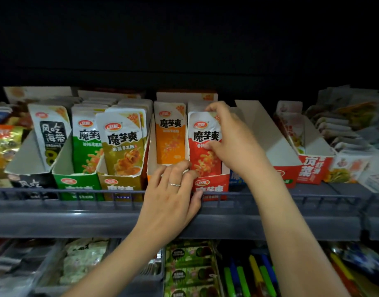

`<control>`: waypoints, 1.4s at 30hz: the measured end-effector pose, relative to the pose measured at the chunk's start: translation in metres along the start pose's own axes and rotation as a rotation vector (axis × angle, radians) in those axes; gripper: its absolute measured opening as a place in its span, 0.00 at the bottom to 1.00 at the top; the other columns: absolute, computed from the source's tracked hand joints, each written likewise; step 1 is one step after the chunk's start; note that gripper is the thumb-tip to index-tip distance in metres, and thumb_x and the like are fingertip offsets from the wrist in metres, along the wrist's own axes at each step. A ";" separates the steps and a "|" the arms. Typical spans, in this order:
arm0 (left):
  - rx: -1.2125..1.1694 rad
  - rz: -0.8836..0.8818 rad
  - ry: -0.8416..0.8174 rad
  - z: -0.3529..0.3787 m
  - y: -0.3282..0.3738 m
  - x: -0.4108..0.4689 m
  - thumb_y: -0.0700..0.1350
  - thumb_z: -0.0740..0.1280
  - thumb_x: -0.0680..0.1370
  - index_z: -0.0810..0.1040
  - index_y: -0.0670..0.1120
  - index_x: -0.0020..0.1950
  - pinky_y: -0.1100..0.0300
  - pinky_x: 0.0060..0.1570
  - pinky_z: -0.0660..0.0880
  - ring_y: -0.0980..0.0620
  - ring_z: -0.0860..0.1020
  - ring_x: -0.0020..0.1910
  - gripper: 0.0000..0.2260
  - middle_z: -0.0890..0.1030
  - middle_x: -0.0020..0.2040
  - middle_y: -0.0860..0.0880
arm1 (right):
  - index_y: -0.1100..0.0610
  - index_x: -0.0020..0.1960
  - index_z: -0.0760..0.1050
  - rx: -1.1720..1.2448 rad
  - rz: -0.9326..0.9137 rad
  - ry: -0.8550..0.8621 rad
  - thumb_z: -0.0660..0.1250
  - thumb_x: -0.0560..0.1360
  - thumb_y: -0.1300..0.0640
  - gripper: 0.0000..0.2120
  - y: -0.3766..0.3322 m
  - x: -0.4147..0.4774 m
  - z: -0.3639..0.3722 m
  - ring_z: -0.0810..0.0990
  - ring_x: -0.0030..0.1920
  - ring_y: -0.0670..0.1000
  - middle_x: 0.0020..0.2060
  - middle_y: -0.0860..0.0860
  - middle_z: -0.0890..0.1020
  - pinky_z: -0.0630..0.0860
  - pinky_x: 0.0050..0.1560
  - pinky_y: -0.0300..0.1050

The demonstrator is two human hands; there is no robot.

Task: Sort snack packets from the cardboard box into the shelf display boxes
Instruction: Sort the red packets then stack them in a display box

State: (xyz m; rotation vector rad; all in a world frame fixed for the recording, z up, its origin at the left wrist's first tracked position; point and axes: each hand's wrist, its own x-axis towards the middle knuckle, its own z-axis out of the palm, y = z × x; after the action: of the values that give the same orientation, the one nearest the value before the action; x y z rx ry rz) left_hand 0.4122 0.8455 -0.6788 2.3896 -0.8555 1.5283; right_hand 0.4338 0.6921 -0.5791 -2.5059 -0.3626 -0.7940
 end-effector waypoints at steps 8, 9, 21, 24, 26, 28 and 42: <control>-0.001 -0.005 -0.022 -0.002 0.001 0.000 0.50 0.59 0.77 0.71 0.43 0.54 0.53 0.56 0.65 0.47 0.71 0.53 0.12 0.77 0.55 0.42 | 0.48 0.68 0.57 -0.217 0.013 -0.026 0.72 0.68 0.61 0.35 -0.009 -0.004 -0.002 0.75 0.52 0.55 0.64 0.54 0.60 0.70 0.38 0.42; 0.000 -0.009 -0.027 -0.002 0.001 0.000 0.50 0.59 0.77 0.71 0.43 0.54 0.53 0.56 0.65 0.47 0.71 0.53 0.12 0.77 0.55 0.42 | 0.48 0.68 0.57 -0.284 -0.006 -0.010 0.73 0.67 0.60 0.37 -0.011 -0.004 -0.002 0.73 0.56 0.55 0.66 0.54 0.58 0.70 0.41 0.42; 0.023 -0.033 -0.067 -0.004 0.001 0.000 0.51 0.59 0.76 0.71 0.42 0.55 0.53 0.57 0.65 0.47 0.70 0.53 0.15 0.76 0.56 0.41 | 0.51 0.70 0.64 -0.282 -0.089 0.113 0.77 0.65 0.55 0.37 -0.006 -0.002 0.005 0.71 0.61 0.56 0.64 0.55 0.64 0.73 0.56 0.51; 0.025 -0.033 -0.075 -0.004 0.001 0.001 0.51 0.58 0.76 0.70 0.42 0.55 0.52 0.56 0.65 0.47 0.70 0.52 0.15 0.77 0.56 0.41 | 0.53 0.67 0.65 -0.232 -0.115 0.163 0.79 0.63 0.54 0.37 0.000 -0.007 0.003 0.75 0.55 0.55 0.62 0.55 0.65 0.75 0.49 0.47; 0.026 -0.036 -0.081 -0.004 0.001 0.002 0.51 0.58 0.76 0.71 0.42 0.55 0.52 0.56 0.65 0.46 0.70 0.52 0.15 0.77 0.56 0.41 | 0.56 0.64 0.66 -0.268 -0.155 0.200 0.79 0.62 0.52 0.37 0.002 -0.009 0.004 0.76 0.52 0.56 0.60 0.57 0.66 0.74 0.45 0.44; 0.035 -0.032 -0.085 -0.004 0.001 0.002 0.51 0.58 0.76 0.72 0.42 0.55 0.51 0.56 0.65 0.46 0.71 0.52 0.15 0.77 0.56 0.41 | 0.58 0.64 0.66 -0.323 -0.193 0.225 0.78 0.63 0.46 0.36 0.005 -0.010 0.004 0.77 0.51 0.56 0.60 0.59 0.68 0.73 0.44 0.44; 0.003 -0.016 -0.115 -0.006 0.000 0.002 0.49 0.59 0.78 0.77 0.40 0.56 0.47 0.65 0.64 0.45 0.71 0.61 0.16 0.77 0.62 0.40 | 0.49 0.67 0.73 -0.242 0.288 -0.551 0.54 0.73 0.72 0.29 0.011 -0.023 -0.048 0.72 0.64 0.50 0.65 0.49 0.75 0.68 0.59 0.41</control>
State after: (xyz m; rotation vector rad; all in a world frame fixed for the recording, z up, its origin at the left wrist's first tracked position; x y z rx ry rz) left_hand 0.4081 0.8473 -0.6743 2.5011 -0.8544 1.3993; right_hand 0.3969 0.6550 -0.5628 -2.8902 -0.0774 -0.0231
